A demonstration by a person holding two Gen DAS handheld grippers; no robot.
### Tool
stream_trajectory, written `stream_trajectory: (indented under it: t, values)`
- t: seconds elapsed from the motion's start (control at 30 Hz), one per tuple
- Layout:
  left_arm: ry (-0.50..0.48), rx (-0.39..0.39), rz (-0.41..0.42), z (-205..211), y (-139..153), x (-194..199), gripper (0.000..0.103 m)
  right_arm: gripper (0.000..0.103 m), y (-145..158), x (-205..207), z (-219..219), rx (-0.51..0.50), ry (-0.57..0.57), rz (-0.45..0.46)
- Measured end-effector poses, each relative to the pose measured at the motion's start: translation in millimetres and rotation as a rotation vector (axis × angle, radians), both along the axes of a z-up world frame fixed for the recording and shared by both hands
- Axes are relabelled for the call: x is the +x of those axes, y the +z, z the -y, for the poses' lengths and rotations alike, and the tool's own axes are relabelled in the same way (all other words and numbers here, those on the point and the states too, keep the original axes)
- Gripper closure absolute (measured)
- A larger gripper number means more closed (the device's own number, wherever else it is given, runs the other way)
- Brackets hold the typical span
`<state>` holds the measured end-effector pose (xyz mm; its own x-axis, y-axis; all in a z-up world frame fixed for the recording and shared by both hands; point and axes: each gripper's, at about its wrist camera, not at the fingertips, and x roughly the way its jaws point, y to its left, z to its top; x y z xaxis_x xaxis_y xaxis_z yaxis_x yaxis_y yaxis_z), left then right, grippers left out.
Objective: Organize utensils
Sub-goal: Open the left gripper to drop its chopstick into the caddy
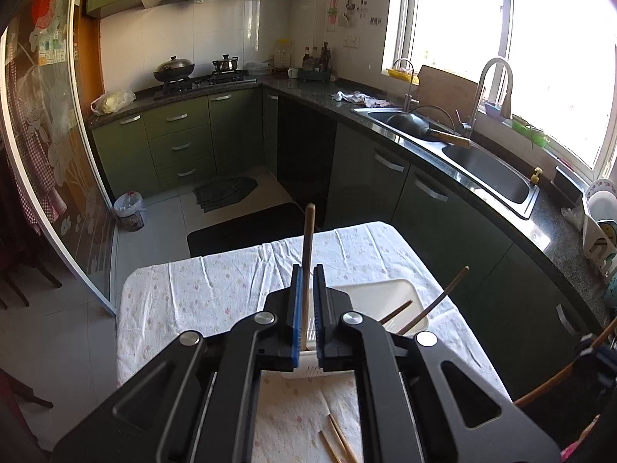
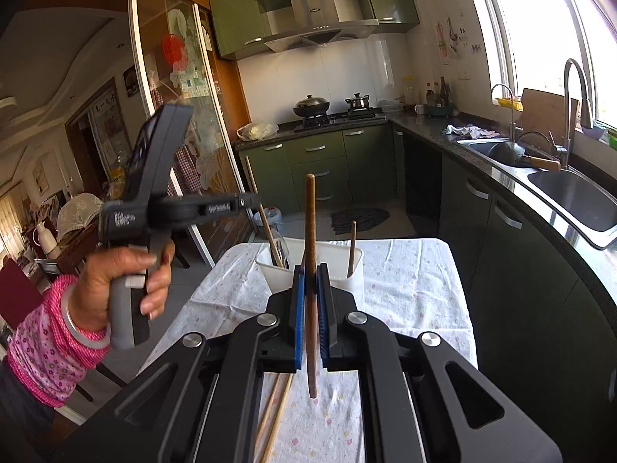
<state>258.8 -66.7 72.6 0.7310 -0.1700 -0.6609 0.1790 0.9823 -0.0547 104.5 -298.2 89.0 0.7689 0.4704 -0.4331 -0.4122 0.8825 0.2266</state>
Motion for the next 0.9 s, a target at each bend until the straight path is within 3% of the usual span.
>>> stream_trajectory:
  t: [0.23,0.37,0.47,0.67,0.77,0.9]
  values:
    - [-0.042,-0.011,-0.048,-10,-15,-33,0.089,0.096,53,26,-4,0.097,-0.084,0.155]
    - [-0.063,-0.021,-0.063,-15,-17,-57,0.082,0.096,63,53,-12,0.1,-0.142,0.198]
    - [-0.08,-0.015,-0.087,-17,-23,-73,0.081,0.096,54,81,-20,0.076,-0.16,0.167]
    - [-0.121,-0.005,-0.161,-13,-42,-89,0.08,0.094,9,114,-28,0.049,-0.165,0.062]
    - [-0.131,-0.034,-0.207,-13,-55,-93,0.075,0.083,-3,110,-28,0.044,-0.153,0.056]
    - [-0.123,-0.045,-0.274,-12,-83,-96,0.07,0.082,-3,84,-20,0.052,-0.134,0.082]
